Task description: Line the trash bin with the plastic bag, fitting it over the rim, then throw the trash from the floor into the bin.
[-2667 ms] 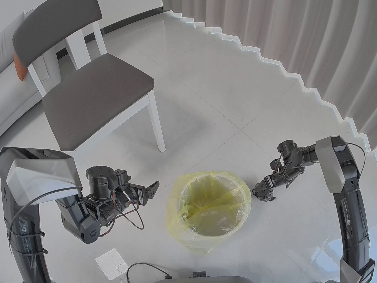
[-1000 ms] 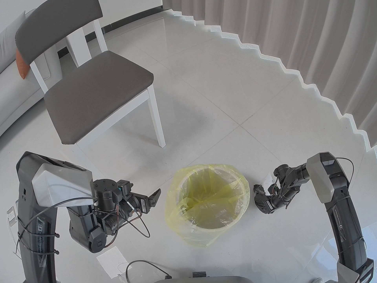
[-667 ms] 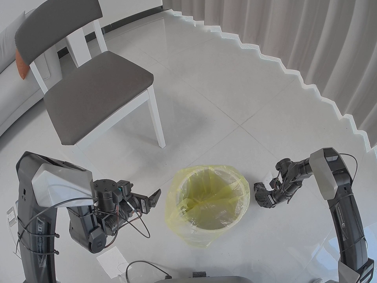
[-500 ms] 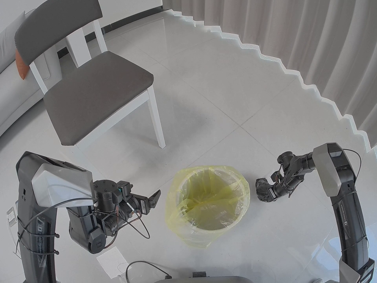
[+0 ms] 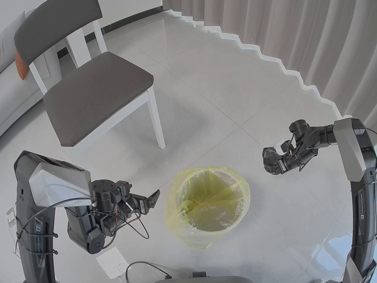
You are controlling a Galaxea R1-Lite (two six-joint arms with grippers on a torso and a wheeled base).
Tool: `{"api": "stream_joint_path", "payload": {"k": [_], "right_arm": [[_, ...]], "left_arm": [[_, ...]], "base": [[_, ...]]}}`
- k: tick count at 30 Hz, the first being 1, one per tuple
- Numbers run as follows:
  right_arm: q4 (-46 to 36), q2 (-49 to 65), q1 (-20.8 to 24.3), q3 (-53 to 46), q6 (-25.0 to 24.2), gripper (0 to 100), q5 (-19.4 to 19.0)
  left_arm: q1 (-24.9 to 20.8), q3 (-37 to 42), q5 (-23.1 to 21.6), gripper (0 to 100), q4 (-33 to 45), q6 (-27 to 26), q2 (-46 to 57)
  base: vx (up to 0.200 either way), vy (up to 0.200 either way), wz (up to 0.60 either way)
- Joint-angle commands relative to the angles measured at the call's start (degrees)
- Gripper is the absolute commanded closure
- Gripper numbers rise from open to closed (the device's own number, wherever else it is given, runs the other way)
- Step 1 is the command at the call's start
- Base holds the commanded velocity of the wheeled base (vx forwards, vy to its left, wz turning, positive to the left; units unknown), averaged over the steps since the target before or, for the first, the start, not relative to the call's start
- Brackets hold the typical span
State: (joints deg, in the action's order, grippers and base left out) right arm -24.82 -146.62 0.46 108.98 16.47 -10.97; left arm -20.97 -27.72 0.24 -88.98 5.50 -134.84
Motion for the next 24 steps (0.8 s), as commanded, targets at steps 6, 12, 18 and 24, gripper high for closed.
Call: {"api": "stream_joint_path", "payload": {"k": [6,12,18,24], "right_arm": [[0.30,25.33,6.92,-18.72,-0.12,100,-0.45],[7.07,37.02,18.78,-34.36,-1.09,100,-0.01],[11.55,40.62,28.36,-39.55,-4.34,100,0.25],[11.55,41.24,33.64,-40.87,-5.92,100,1.22]], "left_arm": [[0.31,1.18,2.04,0,-1.02,0.48,0.19],[0.05,2.15,2.13,0,-1.02,0.74,0.19],[0.31,2.15,2.13,0,-1.02,0.74,0.46],[0.49,2.15,2.39,0,-1.02,0.83,0.10]], "base": [[0.000,0.000,0.00],[0.000,0.000,0.00],[0.000,0.000,0.00],[0.000,0.000,0.00]]}}
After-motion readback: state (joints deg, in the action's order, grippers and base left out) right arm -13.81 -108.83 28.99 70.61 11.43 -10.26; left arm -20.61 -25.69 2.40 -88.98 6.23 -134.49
